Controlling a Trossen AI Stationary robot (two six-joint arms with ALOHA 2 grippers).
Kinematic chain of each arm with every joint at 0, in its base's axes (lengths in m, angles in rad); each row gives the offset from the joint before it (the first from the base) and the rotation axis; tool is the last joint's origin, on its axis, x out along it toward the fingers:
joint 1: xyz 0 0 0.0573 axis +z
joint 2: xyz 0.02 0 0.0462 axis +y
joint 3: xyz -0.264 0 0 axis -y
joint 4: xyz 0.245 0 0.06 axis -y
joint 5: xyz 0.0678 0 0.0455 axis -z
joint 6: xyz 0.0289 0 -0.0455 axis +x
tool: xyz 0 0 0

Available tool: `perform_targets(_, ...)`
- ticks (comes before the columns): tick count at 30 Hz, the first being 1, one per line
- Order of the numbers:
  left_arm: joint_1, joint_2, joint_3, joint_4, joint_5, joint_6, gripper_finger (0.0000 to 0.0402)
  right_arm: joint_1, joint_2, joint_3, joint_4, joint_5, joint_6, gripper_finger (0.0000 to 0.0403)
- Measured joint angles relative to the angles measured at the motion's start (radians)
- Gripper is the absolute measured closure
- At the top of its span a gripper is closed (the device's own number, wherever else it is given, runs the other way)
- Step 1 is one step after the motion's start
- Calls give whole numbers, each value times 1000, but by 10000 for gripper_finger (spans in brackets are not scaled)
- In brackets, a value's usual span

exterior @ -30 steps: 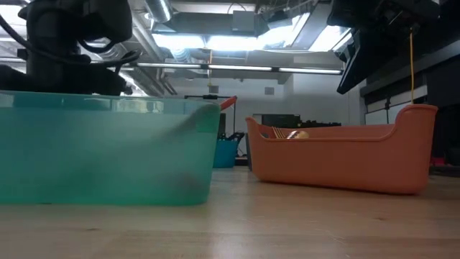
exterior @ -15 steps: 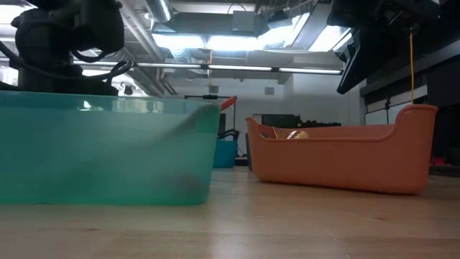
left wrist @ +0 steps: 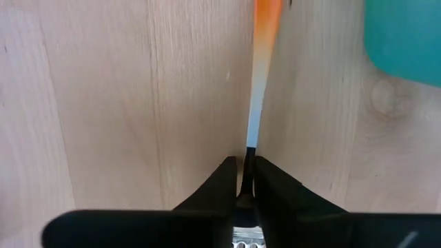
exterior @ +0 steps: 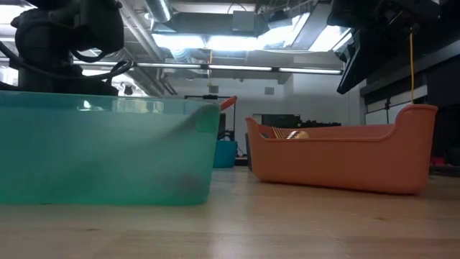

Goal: Sort silverware by color (type)
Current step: Put the orange fork into the green bin

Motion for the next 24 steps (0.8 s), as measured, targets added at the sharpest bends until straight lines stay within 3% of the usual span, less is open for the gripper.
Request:
perform_targets(7,0,0,0,0,0,0,392,0,0,0,0,0,0,333)
perform_targets(24,2,5,43,-24,-61,-28,396,0,0,0,0,0,0,333)
